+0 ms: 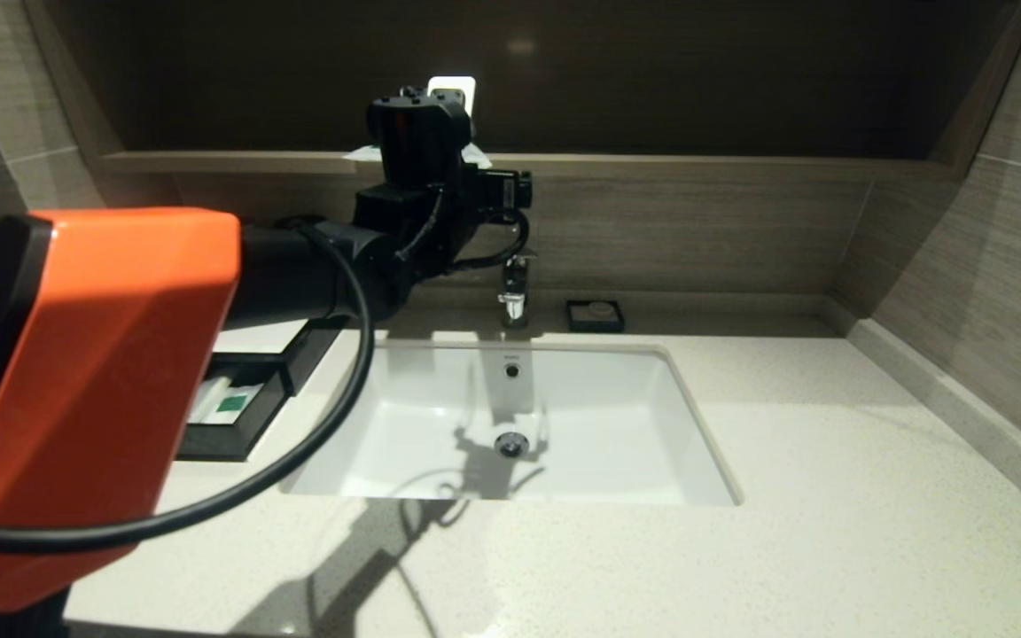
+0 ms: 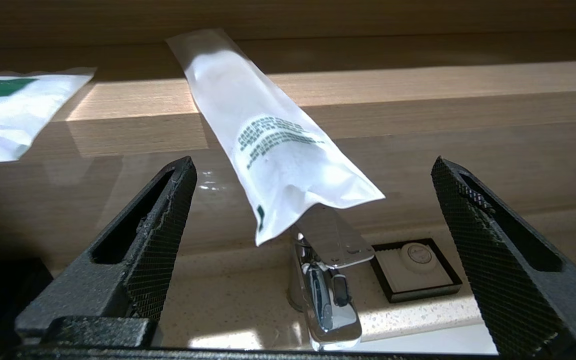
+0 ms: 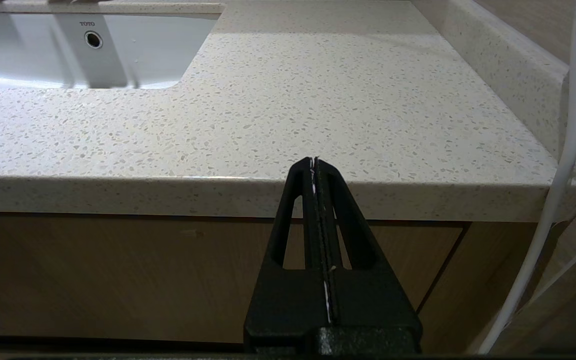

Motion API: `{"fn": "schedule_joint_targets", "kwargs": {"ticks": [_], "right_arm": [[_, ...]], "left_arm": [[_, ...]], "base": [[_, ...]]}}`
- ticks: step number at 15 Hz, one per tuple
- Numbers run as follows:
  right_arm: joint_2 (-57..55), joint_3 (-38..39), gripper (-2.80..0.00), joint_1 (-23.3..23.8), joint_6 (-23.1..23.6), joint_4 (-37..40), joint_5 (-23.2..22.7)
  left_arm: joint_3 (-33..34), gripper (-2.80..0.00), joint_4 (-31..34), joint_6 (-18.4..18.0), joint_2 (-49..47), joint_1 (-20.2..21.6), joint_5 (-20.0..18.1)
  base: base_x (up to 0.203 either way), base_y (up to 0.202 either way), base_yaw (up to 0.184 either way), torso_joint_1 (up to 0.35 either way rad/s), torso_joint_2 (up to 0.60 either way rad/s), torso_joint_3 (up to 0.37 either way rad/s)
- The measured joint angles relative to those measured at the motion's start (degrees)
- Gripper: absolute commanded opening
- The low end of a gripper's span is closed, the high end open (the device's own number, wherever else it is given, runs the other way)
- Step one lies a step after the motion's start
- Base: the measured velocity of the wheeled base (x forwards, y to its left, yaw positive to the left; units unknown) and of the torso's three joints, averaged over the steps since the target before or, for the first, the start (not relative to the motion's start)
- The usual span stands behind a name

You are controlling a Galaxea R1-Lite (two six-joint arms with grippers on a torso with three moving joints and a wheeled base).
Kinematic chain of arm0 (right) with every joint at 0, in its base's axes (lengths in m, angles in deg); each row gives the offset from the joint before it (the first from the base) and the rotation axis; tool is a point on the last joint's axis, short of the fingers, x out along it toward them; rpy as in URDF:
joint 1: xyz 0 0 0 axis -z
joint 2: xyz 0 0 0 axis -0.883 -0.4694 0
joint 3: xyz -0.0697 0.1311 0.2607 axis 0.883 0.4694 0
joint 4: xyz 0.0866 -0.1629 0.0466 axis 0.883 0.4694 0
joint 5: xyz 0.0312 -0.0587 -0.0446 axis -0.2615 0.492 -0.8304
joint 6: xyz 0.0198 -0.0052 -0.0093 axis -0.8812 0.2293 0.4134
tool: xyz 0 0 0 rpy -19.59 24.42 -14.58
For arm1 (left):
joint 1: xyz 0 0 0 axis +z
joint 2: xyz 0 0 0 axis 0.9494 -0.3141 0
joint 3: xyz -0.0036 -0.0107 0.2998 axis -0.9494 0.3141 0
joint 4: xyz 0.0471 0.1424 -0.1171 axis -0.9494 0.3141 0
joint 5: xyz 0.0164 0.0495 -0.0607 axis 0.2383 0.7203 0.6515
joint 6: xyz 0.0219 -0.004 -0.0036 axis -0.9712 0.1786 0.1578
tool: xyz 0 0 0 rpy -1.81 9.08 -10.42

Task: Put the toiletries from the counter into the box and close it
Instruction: Pick up the bathroom toiletry

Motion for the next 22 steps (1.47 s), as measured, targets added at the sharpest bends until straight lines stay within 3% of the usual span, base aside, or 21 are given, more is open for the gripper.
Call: {"fn": "schedule_joint_targets", "kwargs": {"ticks": [16,17,22], "right_arm": [[0.00,0.00,-2.80,0.00,0.02,0.02,-0.01],[0.00,0.00,-2.80,0.00,0.00,0.02,-0.01],[0.00,0.00,-2.80,0.00,0.02,0.02,-0.01]], "left_arm": [[0.10,0.00,-2.32,-1.07,0.34,0.05,2.82],[0.09,-2.80,-2.32,-1.10,0.34,0.06,2.83],[0.09,-2.80,-2.46,-1.07,0.40,0.09,2.82]], "base": [[0.000,0.000,0.000,0.000,0.00,0.000],[0.000,0.000,0.000,0.000,0.00,0.000],[0.000,0.000,0.000,0.000,0.00,0.000]]}}
